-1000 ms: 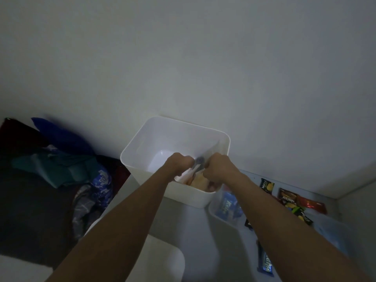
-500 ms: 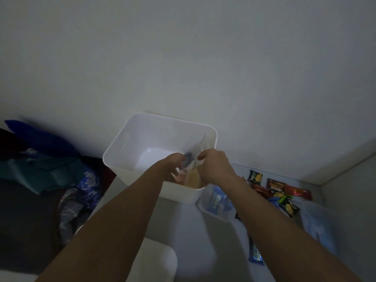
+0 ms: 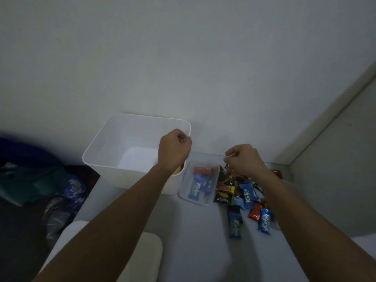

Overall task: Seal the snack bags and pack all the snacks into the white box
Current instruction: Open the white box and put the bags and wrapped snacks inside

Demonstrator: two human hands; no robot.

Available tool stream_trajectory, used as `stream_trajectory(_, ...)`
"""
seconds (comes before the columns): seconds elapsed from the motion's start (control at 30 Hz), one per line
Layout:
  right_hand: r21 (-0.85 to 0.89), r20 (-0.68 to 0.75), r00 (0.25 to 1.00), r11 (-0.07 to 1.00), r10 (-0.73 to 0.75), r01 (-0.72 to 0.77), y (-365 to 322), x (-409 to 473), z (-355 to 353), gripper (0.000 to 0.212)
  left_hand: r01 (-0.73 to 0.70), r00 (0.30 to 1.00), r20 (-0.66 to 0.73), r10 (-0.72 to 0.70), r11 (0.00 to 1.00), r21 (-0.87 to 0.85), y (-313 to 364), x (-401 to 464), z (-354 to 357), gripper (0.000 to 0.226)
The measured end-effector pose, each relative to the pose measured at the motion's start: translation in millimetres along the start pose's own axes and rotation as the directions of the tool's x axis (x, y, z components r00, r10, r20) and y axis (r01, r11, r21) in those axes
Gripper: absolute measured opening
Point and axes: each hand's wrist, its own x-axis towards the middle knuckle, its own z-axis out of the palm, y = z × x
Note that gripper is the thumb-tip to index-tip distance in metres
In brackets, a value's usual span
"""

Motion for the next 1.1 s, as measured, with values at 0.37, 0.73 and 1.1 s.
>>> stream_trajectory(0.37, -0.129, -0.102, 0.957, 0.95, 0.273, -0.285, 139, -48, -49, 0.03, -0.076, 0.929, 0.365, 0.054, 0.996, 0.046, 5, -92, 93, 0.003)
stream_trajectory(0.73, -0.242, -0.086, 0.913, 0.88, 0.399, -0.408, 222, -70, -40, 0.045, 0.066, 0.714, 0.677, -0.177, 0.98, 0.187, 13, -146, 173, 0.013)
stream_trajectory(1.1, 0.127, -0.162, 0.847, 0.862, 0.507, -0.491, 248, -65, -30, 0.051, 0.301, 0.585, 0.782, -0.215, 0.953, 0.036, 49, -170, 223, 0.044)
